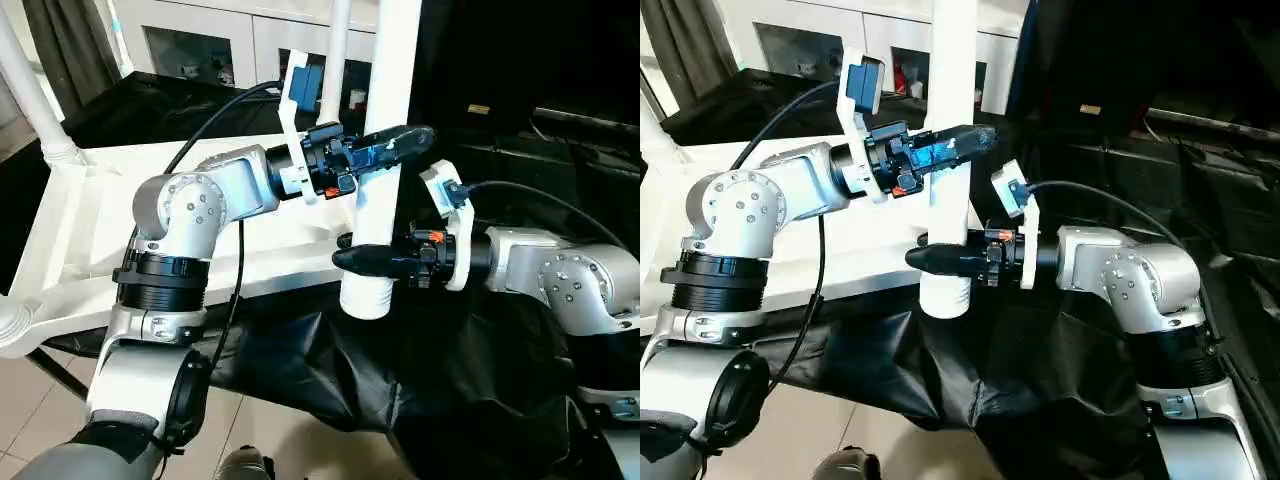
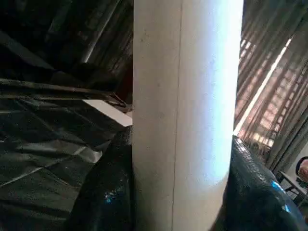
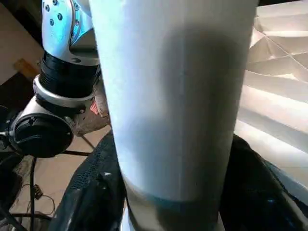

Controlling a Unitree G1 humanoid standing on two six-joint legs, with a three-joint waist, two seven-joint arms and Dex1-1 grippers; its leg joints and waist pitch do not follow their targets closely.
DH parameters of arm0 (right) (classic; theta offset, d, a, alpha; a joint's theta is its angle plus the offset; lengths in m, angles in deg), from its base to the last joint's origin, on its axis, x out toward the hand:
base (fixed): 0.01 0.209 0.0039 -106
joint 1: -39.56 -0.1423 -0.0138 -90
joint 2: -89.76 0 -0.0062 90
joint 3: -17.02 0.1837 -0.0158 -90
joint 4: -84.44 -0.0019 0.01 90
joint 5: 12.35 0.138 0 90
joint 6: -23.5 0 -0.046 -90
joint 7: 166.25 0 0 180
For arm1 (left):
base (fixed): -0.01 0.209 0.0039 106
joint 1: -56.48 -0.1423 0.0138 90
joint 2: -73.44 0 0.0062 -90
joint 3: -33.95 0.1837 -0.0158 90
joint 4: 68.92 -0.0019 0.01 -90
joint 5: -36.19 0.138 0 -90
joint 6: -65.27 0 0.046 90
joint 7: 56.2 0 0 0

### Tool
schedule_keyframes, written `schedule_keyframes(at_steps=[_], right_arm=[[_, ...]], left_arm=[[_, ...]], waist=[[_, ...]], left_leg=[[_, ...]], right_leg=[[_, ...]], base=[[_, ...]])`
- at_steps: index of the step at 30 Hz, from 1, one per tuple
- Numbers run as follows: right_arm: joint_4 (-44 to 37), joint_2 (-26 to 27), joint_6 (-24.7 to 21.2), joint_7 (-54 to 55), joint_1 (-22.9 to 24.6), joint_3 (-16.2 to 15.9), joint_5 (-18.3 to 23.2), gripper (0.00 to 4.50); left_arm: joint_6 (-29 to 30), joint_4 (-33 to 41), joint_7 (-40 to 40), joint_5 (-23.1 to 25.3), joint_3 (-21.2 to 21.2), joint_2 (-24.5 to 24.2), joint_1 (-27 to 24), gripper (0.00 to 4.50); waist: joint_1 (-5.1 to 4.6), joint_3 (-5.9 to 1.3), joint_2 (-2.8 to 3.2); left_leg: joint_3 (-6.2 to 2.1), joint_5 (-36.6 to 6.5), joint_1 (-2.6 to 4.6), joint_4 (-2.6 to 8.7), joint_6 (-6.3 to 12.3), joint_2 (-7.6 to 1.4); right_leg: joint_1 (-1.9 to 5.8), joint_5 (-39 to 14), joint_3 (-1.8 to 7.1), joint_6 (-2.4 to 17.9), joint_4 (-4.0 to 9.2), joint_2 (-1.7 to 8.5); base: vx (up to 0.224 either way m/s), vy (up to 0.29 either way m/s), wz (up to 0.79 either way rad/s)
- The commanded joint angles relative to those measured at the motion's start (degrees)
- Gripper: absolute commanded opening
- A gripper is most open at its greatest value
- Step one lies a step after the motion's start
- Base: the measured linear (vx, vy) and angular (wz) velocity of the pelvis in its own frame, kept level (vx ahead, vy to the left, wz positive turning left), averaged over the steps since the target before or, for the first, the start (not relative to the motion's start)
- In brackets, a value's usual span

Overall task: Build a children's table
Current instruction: Insert table leg to table base

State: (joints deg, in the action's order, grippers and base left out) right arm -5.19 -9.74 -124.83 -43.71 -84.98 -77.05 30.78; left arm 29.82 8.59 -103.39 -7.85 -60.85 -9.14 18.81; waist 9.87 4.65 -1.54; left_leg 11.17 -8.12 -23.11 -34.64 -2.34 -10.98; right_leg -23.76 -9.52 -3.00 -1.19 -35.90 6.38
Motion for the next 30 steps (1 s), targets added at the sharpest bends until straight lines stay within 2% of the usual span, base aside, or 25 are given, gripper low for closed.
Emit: schedule_keyframes(at_steps=[1, 6, 8, 9, 10, 12, 15, 16, 18, 19, 20, 22, 23, 24, 26, 27, 28, 29, 30], right_arm=[[1.1, -0.6, 0.1, 1.0, -0.8, 0.4, -0.8, 2.01], [0.9, -0.5, 0.4, 1.2, -0.6, 0.6, -0.9, 1.96], [0.8, -0.4, 0.7, 1.3, -0.4, 0.6, -1.2, 1.96], [0.8, -0.4, 0.8, 1.3, -0.4, 0.6, -1.2, 1.96], [0.7, -0.3, 1.0, 1.4, -0.3, 0.7, -1.3, 1.95], [0.6, -0.2, 1.2, 1.6, 0.0, 0.8, -1.3, 1.95], [0.0, 0.4, 1.6, 2.0, 0.6, 1.3, -0.8, 1.94], [0.0, 0.4, 1.6, 2.0, 0.6, 1.3, -0.8, 1.94], [-0.4, 1.2, 2.8, 2.7, 1.3, 2.2, -0.6, 1.94], [-0.4, 1.2, 2.8, 2.7, 1.3, 2.2, -0.6, 1.94], [-0.5, 1.8, 3.7, 3.5, 1.7, 3.0, -0.6, 1.94], [-0.6, 2.6, 5.0, 4.8, 2.2, 4.4, -0.5, 1.94], [-0.6, 2.6, 5.0, 4.8, 2.2, 4.4, -0.5, 1.93], [-0.5, 3.2, 5.9, 6.2, 2.5, 5.6, -0.6, 1.93], [-0.4, 3.7, 7.0, 7.7, 2.8, 6.7, -1.0, 1.93], [-0.3, 4.0, 8.4, 9.5, 3.3, 7.6, -2.1, 1.93], [0.2, 4.5, 11.0, 13.1, 3.9, 8.8, -4.3, 1.93], [0.4, 4.7, 11.9, 14.3, 4.1, 9.1, -5.1, 1.93], [1.1, 4.8, 14.9, 16.9, 4.6, 9.2, -7.9, 1.93]], left_arm=[[0.4, 1.4, -0.9, -1.4, 0.1, 0.3, 0.9, 1.85], [-1.0, 1.6, -1.5, -0.6, 0.7, 0.1, 0.6, 1.85], [-1.1, 0.6, 0.7, -0.5, -0.4, 0.9, 1.1, 1.85], [-0.7, 0.2, 1.2, -0.9, -0.9, 1.2, 1.3, 2.20], [-0.3, 0.0, 0.9, -1.8, -1.6, 1.4, 1.6, 2.55], [-0.2, -0.1, 0.8, -2.7, -2.5, 1.7, 1.9, 2.57], [-5.4, 0.3, 2.2, -3.0, -4.9, 3.6, 1.9, 2.96], [-5.4, 0.3, 2.2, -3.0, -4.9, 3.6, 1.9, 3.02], [-11.9, -0.1, 4.8, -4.4, -9.4, 6.4, 2.8, 3.03], [-11.9, -0.1, 4.8, -4.4, -9.4, 6.4, 2.8, 3.03], [-14.5, -0.6, 7.3, -7.0, -13.3, 8.2, 4.1, 3.03], [-15.5, -1.7, 10.3, -11.5, -18.1, 9.2, 6.1, 3.03], [-15.5, -1.7, 10.3, -11.5, -18.1, 9.2, 6.1, 3.03], [-16.1, -2.0, 10.8, -13.0, -19.9, 8.9, 6.6, 3.03], [-16.4, -2.1, 10.7, -13.4, -20.8, 8.4, 6.6, 3.03], [-16.4, -2.0, 9.9, -12.0, -20.2, 7.2, 5.9, 3.03], [-16.6, -2.0, 9.1, -5.8, -16.0, 4.6, 3.7, 3.03], [-16.9, -1.9, 8.7, -3.1, -14.1, 3.6, 2.8, 3.03], [-19.6, -1.5, 5.7, 5.1, -6.6, 0.2, 0.0, 3.03]], waist=[[0.19, -5.51, -0.41], [0.20, -5.56, -0.26], [0.20, -5.55, -0.27], [0.23, -5.55, -0.30], [0.26, -5.56, -0.06], [0.25, -5.55, -0.17], [0.31, -5.53, -0.19], [0.31, -5.54, -0.25], [0.34, -5.56, -0.29], [0.34, -5.57, -0.34], [0.25, -5.64, -0.23], [0.34, -5.59, -0.27], [0.35, -5.61, -0.33], [0.34, -5.57, -0.24], [0.19, -5.47, -0.28], [0.23, -5.49, -0.27], [0.14, -5.50, 0.01], [-0.04, -5.42, 0.08], [0.03, -5.48, 0.15]], left_leg=[[-0.91, -13.7, 1.58, 4.14, -3.77, -1.38], [-0.97, -13.9, 1.62, 4.15, -3.96, -1.40], [-0.92, -14.0, 1.60, 4.14, -3.98, -1.40], [-0.94, -14.0, 1.60, 4.11, -3.93, -1.39], [-0.96, -13.9, 1.59, 4.08, -3.89, -1.35], [-0.92, -14.4, 1.65, 4.09, -3.96, -1.31], [-1.02, -14.6, 1.53, 4.14, -3.78, -1.36], [-1.02, -14.5, 1.50, 4.12, -3.75, -1.37], [-1.01, -14.3, 1.46, 4.08, -3.60, -1.38], [-1.02, -14.5, 1.43, 4.05, -3.54, -1.40], [-1.01, -14.5, 1.40, 4.01, -3.53, -1.36], [-1.01, -14.8, 1.45, 3.92, -3.60, -1.30], [-0.98, -14.8, 1.45, 3.89, -3.61, -1.25], [-1.01, -14.7, 1.48, 3.90, -3.38, -1.21], [-0.95, -14.9, 1.45, 4.01, -3.18, -1.13], [-0.97, -14.8, 1.51, 4.01, -3.22, -1.16], [-1.08, -14.8, 1.60, 4.18, -3.61, -1.29], [-1.21, -15.4, 1.73, 4.44, -4.20, -1.41], [-1.35, -15.9, 1.97, 4.64, -4.77, -1.61]], right_leg=[[2.84, -12.4, 1.46, 10.1, 3.92, 1.95], [2.88, -12.0, 1.44, 10.1, 3.87, 1.95], [2.88, -11.6, 1.46, 10.3, 3.88, 1.94], [2.89, -11.4, 1.45, 10.4, 3.83, 1.92], [2.93, -11.3, 1.45, 10.6, 3.80, 1.95], [2.91, -12.1, 1.41, 10.7, 3.92, 1.96], [3.04, -11.9, 1.40, 10.8, 4.04, 1.98], [3.10, -11.6, 1.40, 10.8, 4.08, 2.04], [3.12, -10.9, 1.40, 11.0, 4.06, 2.06], [3.19, -10.8, 1.37, 11.2, 4.11, 2.14], [3.22, -10.3, 1.37, 11.2, 3.89, 2.05], [3.13, -10.5, 1.34, 11.7, 3.93, 2.14], [3.13, -10.5, 1.30, 11.9, 3.88, 2.09], [3.10, -10.5, 1.28, 11.7, 3.87, 1.92], [3.04, -12.1, 1.26, 10.8, 4.11, 1.83], [2.98, -12.5, 1.27, 10.4, 4.21, 1.86], [2.79, -13.4, 1.31, 9.3, 4.31, 1.84], [2.58, -15.4, 1.34, 7.4, 4.52, 1.82], [2.35, -17.2, 1.46, 5.3, 4.79, 1.94]], base=[[0.000, 0.000, 0.00], [0.000, 0.000, 0.00], [0.000, 0.000, 0.00], [0.000, 0.000, 0.00], [0.000, 0.000, 0.00], [0.000, 0.000, 0.00], [0.000, 0.000, 0.00], [0.000, 0.000, 0.00], [0.000, 0.000, 0.00], [0.000, 0.000, 0.00], [0.000, 0.000, 0.00], [0.000, 0.000, 0.00], [0.000, 0.000, 0.00], [0.000, 0.000, 0.00], [0.000, 0.000, 0.00], [0.000, 0.000, 0.00], [0.000, 0.000, 0.00], [0.000, 0.000, 0.00], [0.000, 0.000, 0.00]])
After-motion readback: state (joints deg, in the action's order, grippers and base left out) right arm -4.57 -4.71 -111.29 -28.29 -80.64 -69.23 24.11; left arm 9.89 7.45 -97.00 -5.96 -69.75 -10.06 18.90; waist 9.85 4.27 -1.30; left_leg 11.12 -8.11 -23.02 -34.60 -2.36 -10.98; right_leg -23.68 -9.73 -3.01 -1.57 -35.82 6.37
